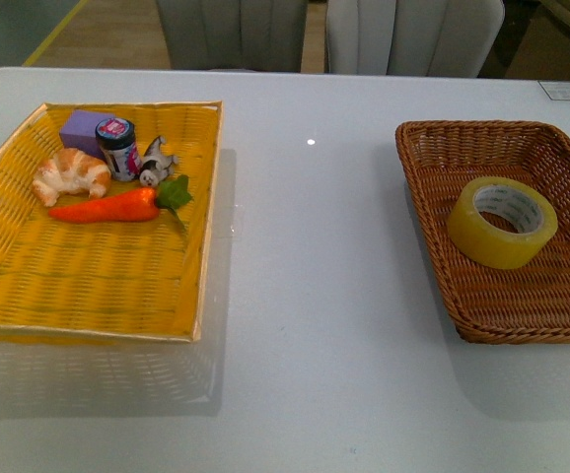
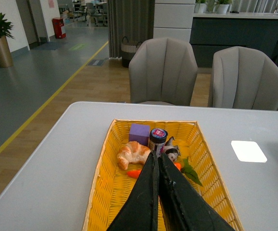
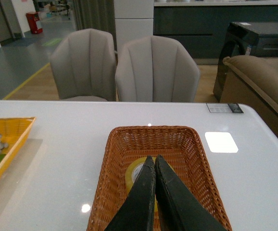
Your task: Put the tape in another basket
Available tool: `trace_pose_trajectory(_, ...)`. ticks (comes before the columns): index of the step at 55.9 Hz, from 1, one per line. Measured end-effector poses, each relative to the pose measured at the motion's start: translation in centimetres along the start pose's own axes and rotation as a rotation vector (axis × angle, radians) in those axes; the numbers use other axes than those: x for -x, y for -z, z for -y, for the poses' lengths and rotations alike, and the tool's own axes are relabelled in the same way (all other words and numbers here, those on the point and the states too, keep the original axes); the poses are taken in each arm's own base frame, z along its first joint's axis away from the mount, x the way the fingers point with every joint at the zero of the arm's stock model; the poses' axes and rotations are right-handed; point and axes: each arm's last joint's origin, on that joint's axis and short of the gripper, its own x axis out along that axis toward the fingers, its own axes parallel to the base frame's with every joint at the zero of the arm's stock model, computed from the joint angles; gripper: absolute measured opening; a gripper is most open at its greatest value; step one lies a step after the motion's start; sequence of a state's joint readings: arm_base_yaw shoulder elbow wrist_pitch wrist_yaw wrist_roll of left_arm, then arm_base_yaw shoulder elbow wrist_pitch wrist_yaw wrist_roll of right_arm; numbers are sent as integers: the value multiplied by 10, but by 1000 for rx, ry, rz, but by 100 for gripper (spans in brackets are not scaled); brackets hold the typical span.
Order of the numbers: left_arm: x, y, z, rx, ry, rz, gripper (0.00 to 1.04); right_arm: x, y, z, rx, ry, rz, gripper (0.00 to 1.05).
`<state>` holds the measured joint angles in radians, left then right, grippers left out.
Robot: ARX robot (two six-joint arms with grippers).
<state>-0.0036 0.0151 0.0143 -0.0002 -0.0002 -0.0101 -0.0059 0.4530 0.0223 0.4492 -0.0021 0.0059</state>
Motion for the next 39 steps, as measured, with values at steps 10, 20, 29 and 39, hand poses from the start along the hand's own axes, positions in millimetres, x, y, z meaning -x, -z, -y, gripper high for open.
trace_pose_trajectory(10,0,0,0,0,0,0,2,7,-1,0,0,-2,4,2)
trace_pose_trajectory(20,0,0,0,0,0,0,2,12,-2,0,0,-2,6,2)
trace_pose_trajectory(29,0,0,0,0,0,0,2,15,-1,0,0,-2,5,2)
trace_pose_trajectory(39,0,0,0,0,0,0,2,21,-1,0,0,-2,3,2)
